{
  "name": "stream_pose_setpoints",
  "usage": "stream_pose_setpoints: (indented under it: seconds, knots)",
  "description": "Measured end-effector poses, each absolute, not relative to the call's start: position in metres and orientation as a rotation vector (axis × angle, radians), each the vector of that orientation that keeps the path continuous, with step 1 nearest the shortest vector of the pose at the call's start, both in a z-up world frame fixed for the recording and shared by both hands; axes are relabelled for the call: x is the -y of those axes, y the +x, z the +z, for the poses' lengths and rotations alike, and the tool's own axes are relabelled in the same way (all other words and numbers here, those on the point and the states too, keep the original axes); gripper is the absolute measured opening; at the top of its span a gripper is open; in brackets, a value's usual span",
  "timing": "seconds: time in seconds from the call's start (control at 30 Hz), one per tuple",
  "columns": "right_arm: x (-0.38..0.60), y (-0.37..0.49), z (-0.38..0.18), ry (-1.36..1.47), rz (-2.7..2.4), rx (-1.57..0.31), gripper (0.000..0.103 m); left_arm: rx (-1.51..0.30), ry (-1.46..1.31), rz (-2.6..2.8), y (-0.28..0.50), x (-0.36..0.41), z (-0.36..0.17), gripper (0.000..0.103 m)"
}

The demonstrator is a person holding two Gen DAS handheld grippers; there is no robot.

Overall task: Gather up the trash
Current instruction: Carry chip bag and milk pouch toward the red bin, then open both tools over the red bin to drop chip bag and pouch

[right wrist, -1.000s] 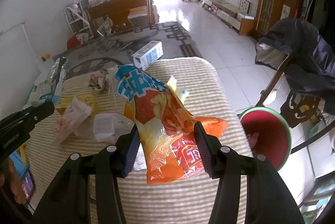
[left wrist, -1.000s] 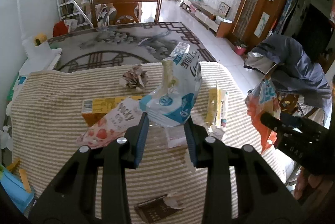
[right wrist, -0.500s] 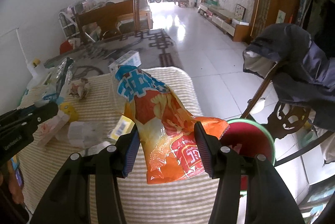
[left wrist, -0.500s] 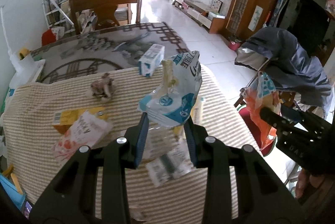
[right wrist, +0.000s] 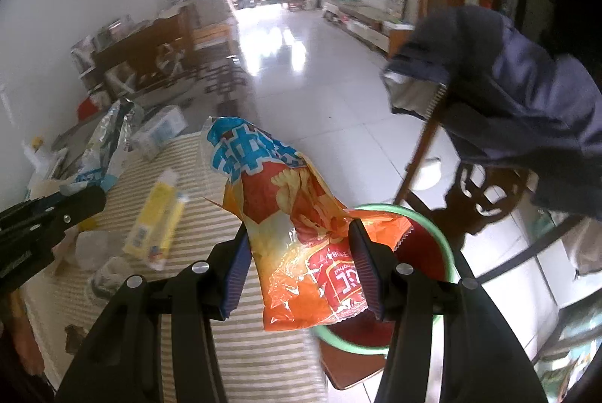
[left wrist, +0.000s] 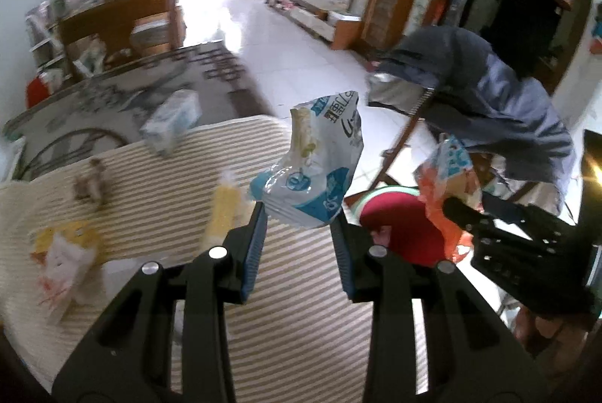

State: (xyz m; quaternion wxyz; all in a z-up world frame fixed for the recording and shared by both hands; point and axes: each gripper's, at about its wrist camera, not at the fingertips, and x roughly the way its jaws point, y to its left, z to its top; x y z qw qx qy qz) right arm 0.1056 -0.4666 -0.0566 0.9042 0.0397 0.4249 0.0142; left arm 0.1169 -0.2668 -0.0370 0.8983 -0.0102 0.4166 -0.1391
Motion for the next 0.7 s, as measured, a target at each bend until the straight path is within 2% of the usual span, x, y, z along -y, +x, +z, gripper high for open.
stream_pose_setpoints:
  seconds: [0.53, 0.6, 0.7]
  knots:
    - [0.575, 0.097, -0.078, 0.283, -0.097, -0.917, 0.052, -0.966, 0.059, -0.47, 0.151, 0.398, -0.073, 0.035]
    - [0.579, 0.096, -0.079, 0.298, -0.087, -0.912, 0.054, -0.969, 0.065, -0.468, 0.152, 0.405, -0.076, 0.059]
    - [0.583, 0.094, -0.079, 0.317, -0.085, -0.899, 0.067, -0.964, 0.052, -0.465, 0.152, 0.406, -0.076, 0.063]
